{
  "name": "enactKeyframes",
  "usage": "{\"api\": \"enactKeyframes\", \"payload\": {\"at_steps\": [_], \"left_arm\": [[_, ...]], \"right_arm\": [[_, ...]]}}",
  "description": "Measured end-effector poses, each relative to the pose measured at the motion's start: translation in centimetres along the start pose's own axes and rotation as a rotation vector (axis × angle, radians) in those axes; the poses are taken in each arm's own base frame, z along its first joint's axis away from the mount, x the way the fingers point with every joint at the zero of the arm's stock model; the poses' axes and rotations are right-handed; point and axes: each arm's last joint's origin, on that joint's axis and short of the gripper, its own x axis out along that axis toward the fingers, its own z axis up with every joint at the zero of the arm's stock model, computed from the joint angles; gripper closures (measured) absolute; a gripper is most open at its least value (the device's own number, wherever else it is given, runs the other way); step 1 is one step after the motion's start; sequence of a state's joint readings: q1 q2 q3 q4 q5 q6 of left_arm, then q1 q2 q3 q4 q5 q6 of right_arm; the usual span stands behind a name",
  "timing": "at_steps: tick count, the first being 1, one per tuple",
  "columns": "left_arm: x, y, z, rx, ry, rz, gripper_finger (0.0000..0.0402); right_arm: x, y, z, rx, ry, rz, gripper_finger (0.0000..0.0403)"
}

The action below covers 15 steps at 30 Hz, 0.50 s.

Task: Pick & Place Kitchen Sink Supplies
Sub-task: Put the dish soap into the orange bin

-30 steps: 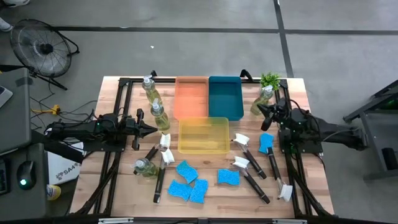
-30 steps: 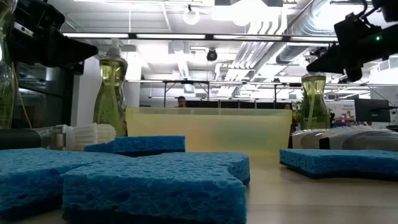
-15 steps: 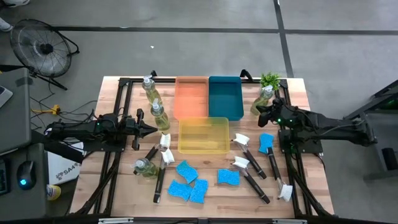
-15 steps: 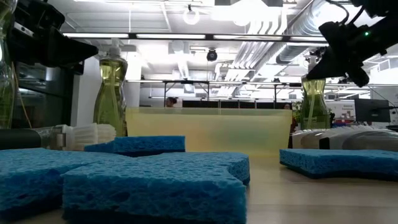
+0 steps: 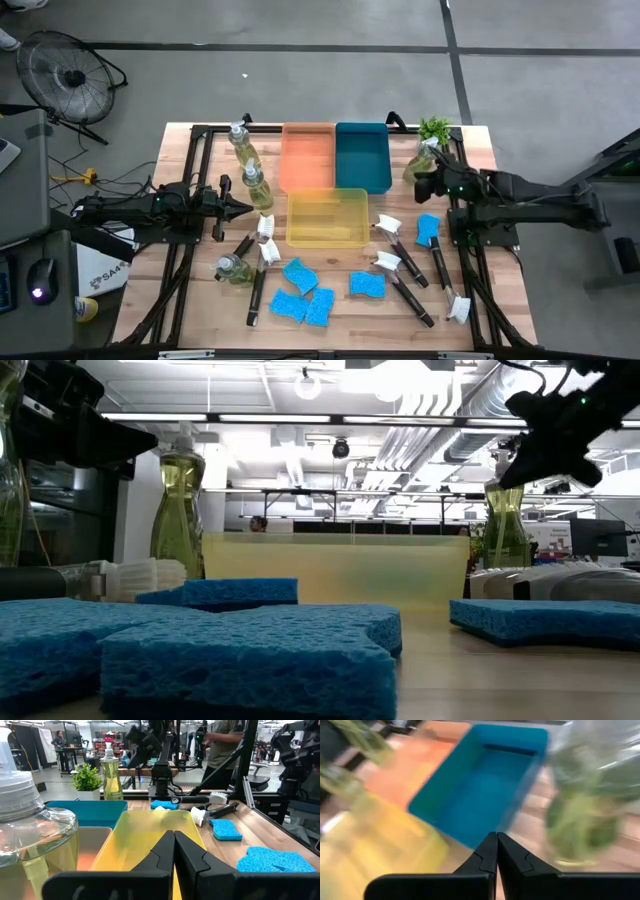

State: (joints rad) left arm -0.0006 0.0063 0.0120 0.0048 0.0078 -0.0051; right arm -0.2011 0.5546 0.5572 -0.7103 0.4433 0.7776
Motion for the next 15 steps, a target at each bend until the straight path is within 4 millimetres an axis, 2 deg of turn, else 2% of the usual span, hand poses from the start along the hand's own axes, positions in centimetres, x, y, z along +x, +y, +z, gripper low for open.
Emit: {"api": "enactKeyframes", "payload": {"at_steps": [4,9,15], "left_arm": [[0.0,0.0,0.0,0.000,0.000,0.000,0.0401],[0.0,0.0,0.0,0.000,0.000,0.000,0.0401],[0.0,0.0,0.0,0.000,0.000,0.000,0.0401]], "right_arm": [[-1.4,0.2,1.9,-0.016,0.084,-0.091,0.0402],[-2.7,1.1,3.8,-0.023,0.190,-0.113,0.0402],[-3.5,1.2,4.1,0.014,0.327,-0.166,0.0402]]}}
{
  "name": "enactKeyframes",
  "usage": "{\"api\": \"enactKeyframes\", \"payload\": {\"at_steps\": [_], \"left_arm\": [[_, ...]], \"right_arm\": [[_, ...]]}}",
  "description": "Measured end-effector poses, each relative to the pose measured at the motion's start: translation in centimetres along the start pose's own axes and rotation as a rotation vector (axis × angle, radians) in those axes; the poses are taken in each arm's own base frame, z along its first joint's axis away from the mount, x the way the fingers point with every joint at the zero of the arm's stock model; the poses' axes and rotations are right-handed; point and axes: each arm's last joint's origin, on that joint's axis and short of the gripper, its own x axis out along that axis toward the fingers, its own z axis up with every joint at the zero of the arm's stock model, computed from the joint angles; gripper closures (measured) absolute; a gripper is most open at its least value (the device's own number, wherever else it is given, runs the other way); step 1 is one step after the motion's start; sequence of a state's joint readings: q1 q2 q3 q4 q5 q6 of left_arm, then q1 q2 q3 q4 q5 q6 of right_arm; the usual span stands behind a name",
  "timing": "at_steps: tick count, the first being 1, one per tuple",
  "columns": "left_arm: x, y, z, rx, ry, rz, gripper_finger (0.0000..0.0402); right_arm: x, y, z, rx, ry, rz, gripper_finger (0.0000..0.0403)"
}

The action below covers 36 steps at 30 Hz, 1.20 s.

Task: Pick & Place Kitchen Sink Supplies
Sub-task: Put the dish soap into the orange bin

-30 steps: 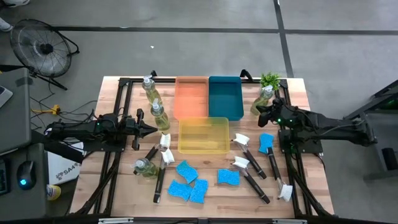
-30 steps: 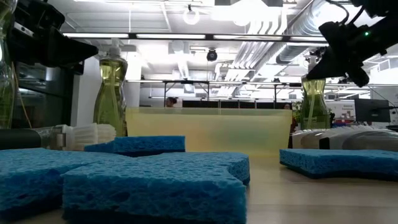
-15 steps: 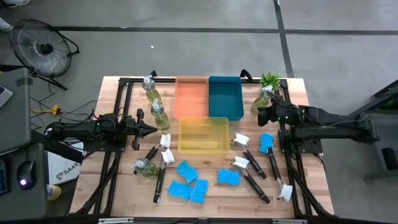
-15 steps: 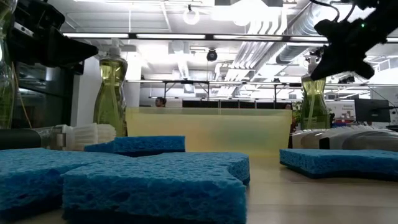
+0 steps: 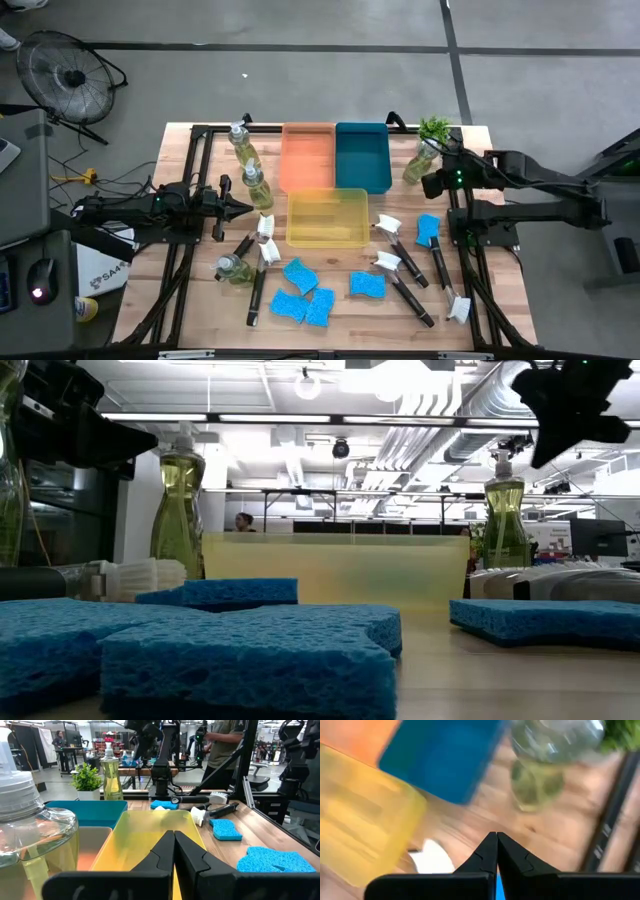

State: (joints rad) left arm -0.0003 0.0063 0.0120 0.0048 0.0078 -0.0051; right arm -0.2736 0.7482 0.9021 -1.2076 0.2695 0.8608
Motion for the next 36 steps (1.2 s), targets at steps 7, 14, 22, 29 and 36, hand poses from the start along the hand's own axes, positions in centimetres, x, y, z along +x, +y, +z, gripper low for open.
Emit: {"api": "enactKeyframes", "payload": {"at_steps": [7,14,22,29,36], "left_arm": [[0.0,0.0,0.0,0.000,0.000,0.000,0.0401],[0.0,0.0,0.0,0.000,0.000,0.000,0.0401],[0.0,0.0,0.0,0.000,0.000,0.000,0.0401],[0.0,0.0,0.0,0.000,0.000,0.000,0.0401],[0.0,0.0,0.0,0.000,0.000,0.000,0.0401]], "right_arm": [[-0.1,0.0,-0.9,-0.019,0.006,-0.067,0.0339],[1.0,0.3,-1.9,0.019,0.016,-0.107,0.0213],[5.2,0.5,-3.5,0.156,-0.039,-0.080,0.0136],[6.8,0.1,-4.4,0.209,-0.085,-0.121,0.0144],[5.2,0.5,-3.5,0.197,-0.104,-0.066,0.0148]]}}
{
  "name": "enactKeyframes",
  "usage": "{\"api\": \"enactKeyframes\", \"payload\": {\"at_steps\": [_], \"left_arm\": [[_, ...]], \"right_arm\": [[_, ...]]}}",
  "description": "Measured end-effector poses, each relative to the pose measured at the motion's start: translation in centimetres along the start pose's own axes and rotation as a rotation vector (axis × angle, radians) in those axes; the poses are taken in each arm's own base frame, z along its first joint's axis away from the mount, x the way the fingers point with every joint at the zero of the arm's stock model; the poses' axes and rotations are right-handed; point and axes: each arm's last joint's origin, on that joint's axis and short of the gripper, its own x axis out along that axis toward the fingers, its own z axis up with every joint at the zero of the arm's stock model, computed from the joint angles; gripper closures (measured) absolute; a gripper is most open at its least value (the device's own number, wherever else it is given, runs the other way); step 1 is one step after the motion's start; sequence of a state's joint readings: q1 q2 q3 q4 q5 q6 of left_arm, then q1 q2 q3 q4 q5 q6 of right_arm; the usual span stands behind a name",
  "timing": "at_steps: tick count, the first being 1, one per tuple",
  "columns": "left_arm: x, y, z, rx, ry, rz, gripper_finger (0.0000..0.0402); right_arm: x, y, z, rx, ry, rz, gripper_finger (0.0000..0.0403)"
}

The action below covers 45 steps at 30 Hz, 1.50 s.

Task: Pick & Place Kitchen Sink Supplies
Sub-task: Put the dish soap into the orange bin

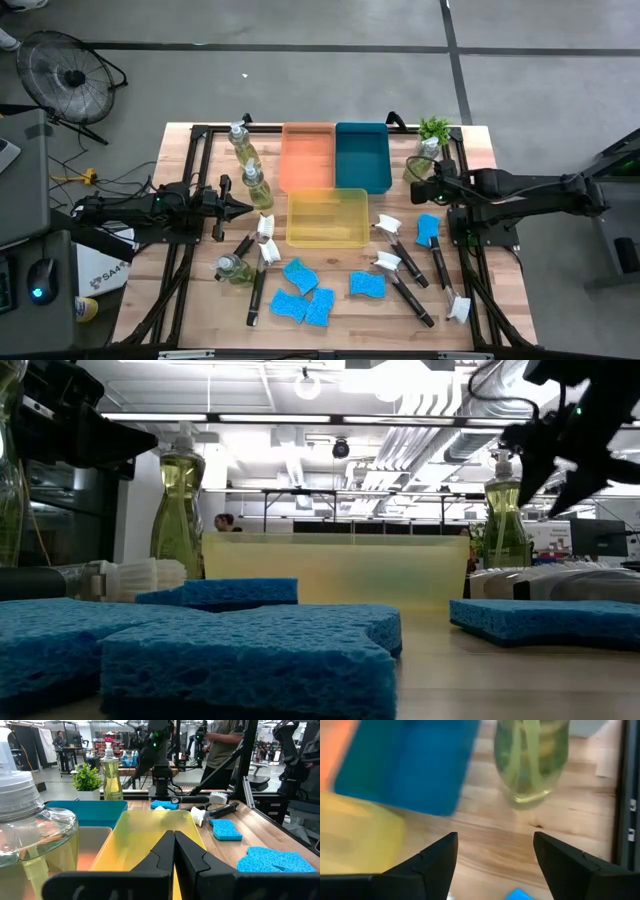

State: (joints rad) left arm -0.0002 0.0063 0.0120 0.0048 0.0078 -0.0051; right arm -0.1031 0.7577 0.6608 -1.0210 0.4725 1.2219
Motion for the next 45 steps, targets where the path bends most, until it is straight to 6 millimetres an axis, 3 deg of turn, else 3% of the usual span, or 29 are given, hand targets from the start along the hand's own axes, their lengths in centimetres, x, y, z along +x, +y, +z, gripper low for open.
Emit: {"api": "enactKeyframes", "payload": {"at_steps": [7,14,19,29,45], "left_arm": [[0.0,0.0,0.0,0.000,0.000,0.000,0.0401],[0.0,0.0,0.0,0.000,0.000,0.000,0.0401],[0.0,0.0,0.0,0.000,0.000,0.000,0.0401],[0.0,0.0,0.0,0.000,0.000,0.000,0.0401],[0.0,0.0,0.0,0.000,0.000,0.000,0.0401]], "right_arm": [[-4.1,-0.3,3.6,-0.093,0.006,-0.031,0.0149],[-5.3,0.0,4.8,-0.379,0.040,0.061,0.0149],[-5.3,0.1,5.5,-0.384,-0.007,0.062,0.0137],[-5.0,-0.1,6.0,-0.385,-0.024,0.036,0.0074],[-2.1,0.2,8.4,-0.268,0.049,-0.024,0.0077]]}}
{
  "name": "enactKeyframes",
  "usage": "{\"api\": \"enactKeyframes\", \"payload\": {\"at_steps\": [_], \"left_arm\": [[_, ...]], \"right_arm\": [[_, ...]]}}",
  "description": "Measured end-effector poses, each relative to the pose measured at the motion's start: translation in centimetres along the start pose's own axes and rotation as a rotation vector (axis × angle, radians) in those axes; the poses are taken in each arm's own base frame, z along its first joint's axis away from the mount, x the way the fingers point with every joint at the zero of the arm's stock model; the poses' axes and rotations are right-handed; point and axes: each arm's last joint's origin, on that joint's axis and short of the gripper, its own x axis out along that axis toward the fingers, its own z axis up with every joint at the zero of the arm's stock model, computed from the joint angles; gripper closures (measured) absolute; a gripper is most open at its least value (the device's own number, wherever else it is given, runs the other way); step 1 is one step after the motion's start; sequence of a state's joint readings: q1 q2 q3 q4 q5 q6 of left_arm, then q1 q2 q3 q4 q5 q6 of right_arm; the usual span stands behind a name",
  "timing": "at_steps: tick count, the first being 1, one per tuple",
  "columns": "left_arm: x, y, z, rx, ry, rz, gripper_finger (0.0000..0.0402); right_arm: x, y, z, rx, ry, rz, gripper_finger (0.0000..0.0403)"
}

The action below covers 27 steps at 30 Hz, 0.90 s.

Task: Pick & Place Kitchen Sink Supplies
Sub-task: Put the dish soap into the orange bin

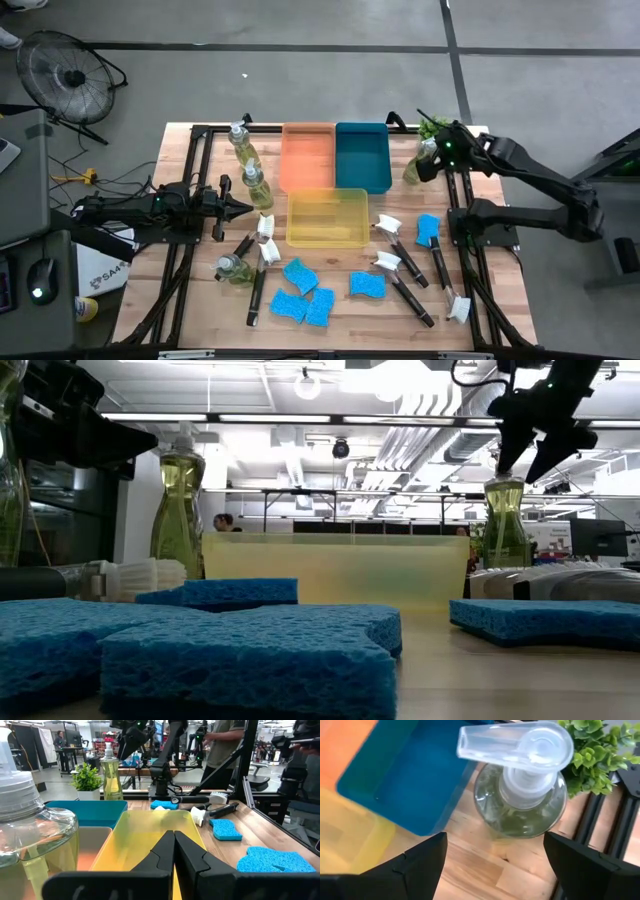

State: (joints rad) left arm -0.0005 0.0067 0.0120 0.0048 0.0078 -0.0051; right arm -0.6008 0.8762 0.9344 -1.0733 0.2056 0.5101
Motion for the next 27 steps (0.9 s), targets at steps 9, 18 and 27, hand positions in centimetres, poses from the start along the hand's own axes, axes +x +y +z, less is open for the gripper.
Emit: {"api": "enactKeyframes", "payload": {"at_steps": [9,18,27], "left_arm": [[0.0,0.0,0.0,0.000,0.000,0.000,0.0401],[0.0,0.0,0.0,0.000,0.000,0.000,0.0401],[0.0,0.0,0.0,0.000,0.000,0.000,0.0401]], "right_arm": [[1.0,0.1,1.0,-0.013,-0.027,-0.059,0.0077],[1.1,-0.5,1.2,-0.013,-0.042,-0.110,0.0077],[1.9,-1.3,2.0,0.016,-0.040,-0.177,0.0077]]}}
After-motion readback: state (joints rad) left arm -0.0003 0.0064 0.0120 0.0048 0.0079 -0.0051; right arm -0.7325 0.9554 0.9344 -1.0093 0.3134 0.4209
